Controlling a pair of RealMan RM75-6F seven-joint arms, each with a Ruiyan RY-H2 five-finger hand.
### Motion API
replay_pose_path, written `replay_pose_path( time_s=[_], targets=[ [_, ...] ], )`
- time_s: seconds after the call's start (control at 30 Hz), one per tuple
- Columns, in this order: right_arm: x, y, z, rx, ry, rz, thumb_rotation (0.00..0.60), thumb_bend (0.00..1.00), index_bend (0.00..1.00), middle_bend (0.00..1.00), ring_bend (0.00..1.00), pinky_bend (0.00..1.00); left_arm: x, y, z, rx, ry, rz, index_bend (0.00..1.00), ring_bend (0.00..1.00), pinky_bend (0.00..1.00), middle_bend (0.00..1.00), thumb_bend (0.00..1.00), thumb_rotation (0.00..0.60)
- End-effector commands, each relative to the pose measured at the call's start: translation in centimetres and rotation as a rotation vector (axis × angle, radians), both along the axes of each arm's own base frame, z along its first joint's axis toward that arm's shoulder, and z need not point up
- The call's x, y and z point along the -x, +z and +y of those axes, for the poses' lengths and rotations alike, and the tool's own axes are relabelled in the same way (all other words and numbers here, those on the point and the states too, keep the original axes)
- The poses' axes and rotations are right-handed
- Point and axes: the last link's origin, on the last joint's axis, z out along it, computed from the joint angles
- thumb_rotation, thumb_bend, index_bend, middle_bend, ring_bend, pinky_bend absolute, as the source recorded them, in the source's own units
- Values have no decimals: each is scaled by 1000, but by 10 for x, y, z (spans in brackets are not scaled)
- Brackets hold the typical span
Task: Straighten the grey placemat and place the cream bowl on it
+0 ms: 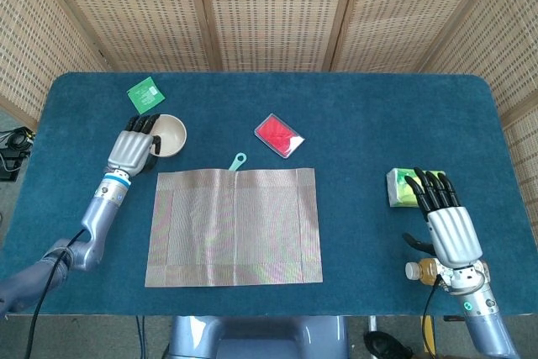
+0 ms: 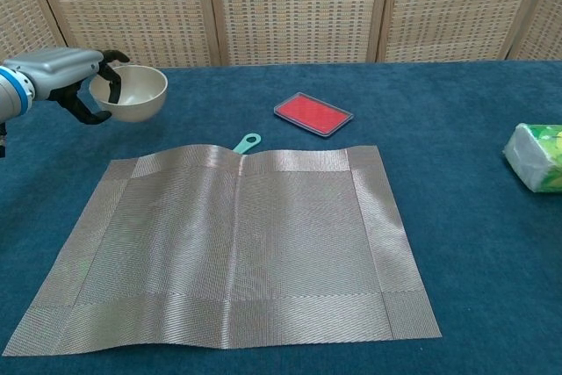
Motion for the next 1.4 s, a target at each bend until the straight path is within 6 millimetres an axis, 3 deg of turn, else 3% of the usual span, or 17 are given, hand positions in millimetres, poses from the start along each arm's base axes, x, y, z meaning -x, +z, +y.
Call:
replay_pose_path(
  time_s=[0.03,0.27,0.47,0.77,1.2,1.27,1.3,1.4],
  targets=[
    [0,0,0,1,2,-1,600,0,36,0,0,0,-31,16,-24,-6,-158,-18,685,0,0,0,454,600],
    [-1,2,2,7,5,-6,600,0,36,0,0,0,-78,0,-82,143,-353,-67,696,0,0,0,454,600],
    [0,6,2,14,4,-14,600,0,36,0,0,0,-91,-22,-112,267,-409,-66,696,0,0,0,454,600],
    [0,7,2,13,5,-15,600,0,36,0,0,0,-83,-50,-123,323,-410,30,699,0,0,0,454,600],
    [0,7,2,14,4,-14,600,0,36,0,0,0,-75,-66,-132,400,-373,41,685,0,0,0,451,600],
    [0,8,3,15,4,-15,600,0,36,0,0,0,-74,-66,-132,402,-367,46,645,0,0,0,433,600],
    [0,8,3,15,5,-15,600,0,36,0,0,0,-74,-66,-132,402,-365,48,567,0,0,0,375,600],
    [0,8,3,16,5,-16,600,0,36,0,0,0,-73,-65,-133,402,-353,46,141,0,0,0,58,600]
  ],
)
